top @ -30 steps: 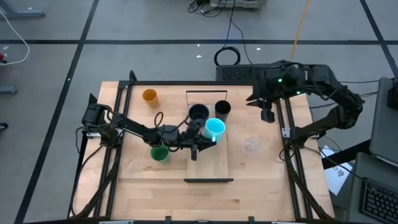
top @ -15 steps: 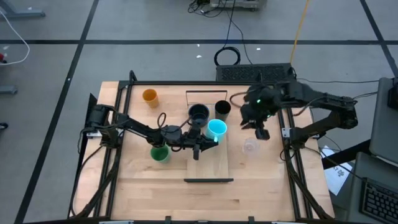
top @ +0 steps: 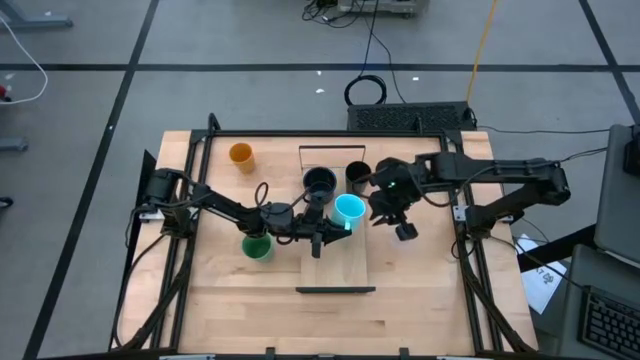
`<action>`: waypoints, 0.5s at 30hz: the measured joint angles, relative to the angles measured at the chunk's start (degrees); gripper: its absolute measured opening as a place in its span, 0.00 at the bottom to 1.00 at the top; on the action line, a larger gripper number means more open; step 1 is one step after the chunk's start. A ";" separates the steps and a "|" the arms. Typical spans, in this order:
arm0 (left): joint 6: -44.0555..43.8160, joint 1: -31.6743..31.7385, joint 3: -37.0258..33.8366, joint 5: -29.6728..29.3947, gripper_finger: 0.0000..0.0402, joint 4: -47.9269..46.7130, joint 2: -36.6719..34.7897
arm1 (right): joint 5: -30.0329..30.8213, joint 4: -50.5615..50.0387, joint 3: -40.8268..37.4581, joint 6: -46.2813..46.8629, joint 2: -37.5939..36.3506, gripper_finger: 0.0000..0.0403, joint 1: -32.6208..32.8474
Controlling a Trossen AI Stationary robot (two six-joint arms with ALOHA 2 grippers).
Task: Stack small to large cups/mugs on shelf
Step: Put the light blue mug on the shelf
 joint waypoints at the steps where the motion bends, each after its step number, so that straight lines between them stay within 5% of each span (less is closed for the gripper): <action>1: -0.05 0.01 0.00 0.11 0.02 0.11 0.00 | 0.02 1.01 0.00 -0.03 0.22 0.17 0.00; 15: -0.88 -0.06 0.02 2.04 0.02 1.86 -0.02 | 1.88 5.10 0.02 -5.05 2.56 0.25 0.26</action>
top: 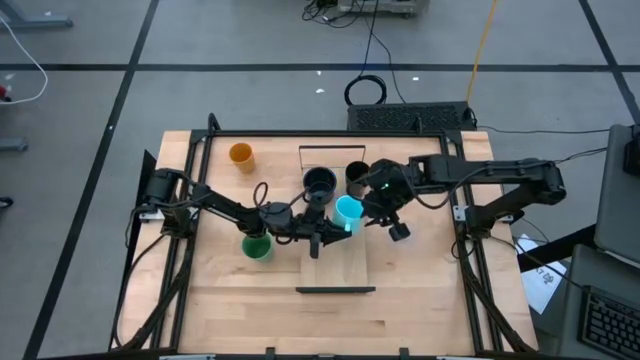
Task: Stack small to large cups/mugs on shelf
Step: Put the light blue mug on the shelf
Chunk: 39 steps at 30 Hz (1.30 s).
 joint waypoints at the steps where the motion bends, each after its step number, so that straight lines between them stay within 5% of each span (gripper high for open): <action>1: -0.04 0.00 0.00 0.31 0.02 -0.05 0.00 | -0.01 0.12 0.03 -0.32 -0.07 0.25 0.00; 25: -0.73 -0.90 0.17 0.16 0.02 0.00 0.02 | 1.13 -1.08 -1.55 -2.50 2.85 0.25 0.06; 31: -1.12 -0.87 0.21 0.77 0.02 -0.11 0.02 | 0.92 -1.98 -1.55 -3.26 3.73 0.05 0.92; 39: -4.08 -0.87 0.35 1.70 0.02 -0.28 0.02 | 2.27 -2.96 -1.58 -2.47 3.75 0.01 2.49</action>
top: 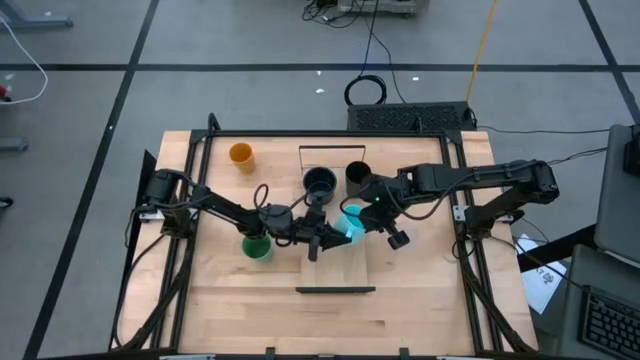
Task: Stack small to large cups/mugs on shelf
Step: Put the light blue mug on the shelf
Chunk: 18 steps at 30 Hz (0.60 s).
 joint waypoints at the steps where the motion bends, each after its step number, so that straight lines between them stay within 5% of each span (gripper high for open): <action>1: -0.35 0.00 0.02 0.15 0.03 -0.29 0.00 | 0.21 -0.38 0.00 -0.05 0.00 0.01 -0.02; 8: -2.64 0.13 0.02 -0.94 0.14 -1.27 -0.04 | 1.79 -1.95 -0.07 0.16 0.02 0.00 -0.09; 18: -5.04 -0.52 0.02 1.16 0.16 -0.75 -0.13 | 3.02 -4.47 0.00 -1.95 0.25 0.00 -0.28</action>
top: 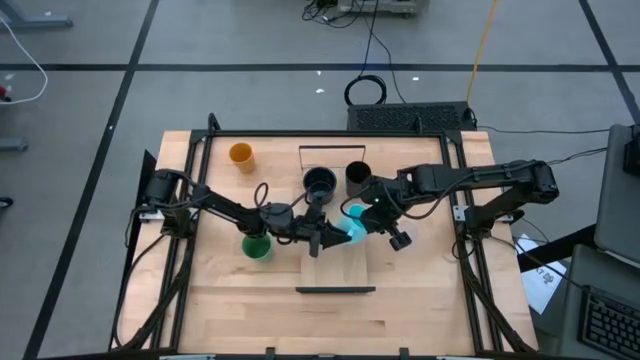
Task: Stack small to large cups/mugs on shelf
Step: Put the light blue mug on the shelf
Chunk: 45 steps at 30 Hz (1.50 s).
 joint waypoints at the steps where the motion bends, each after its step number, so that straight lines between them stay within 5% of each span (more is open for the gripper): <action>1: -0.10 -0.02 0.00 0.05 0.16 -0.04 -0.32 | 0.00 -0.04 0.02 0.00 -0.01 0.00 -0.06; 8: -0.94 0.30 -0.02 0.15 0.16 -4.34 -3.51 | 0.44 0.12 0.16 0.24 -0.05 0.00 -0.17; 17: 4.62 0.92 0.11 1.18 0.16 -26.54 -14.97 | 5.91 -2.79 2.19 -0.29 0.10 0.00 -2.30; 30: 7.65 0.94 -0.02 -2.21 0.16 -44.65 -23.34 | 0.66 -5.88 6.06 -1.78 1.51 0.00 -1.94; 45: 9.68 1.72 -0.17 -4.19 0.16 -56.65 -29.75 | -0.97 -12.98 12.97 -2.42 11.73 0.00 0.18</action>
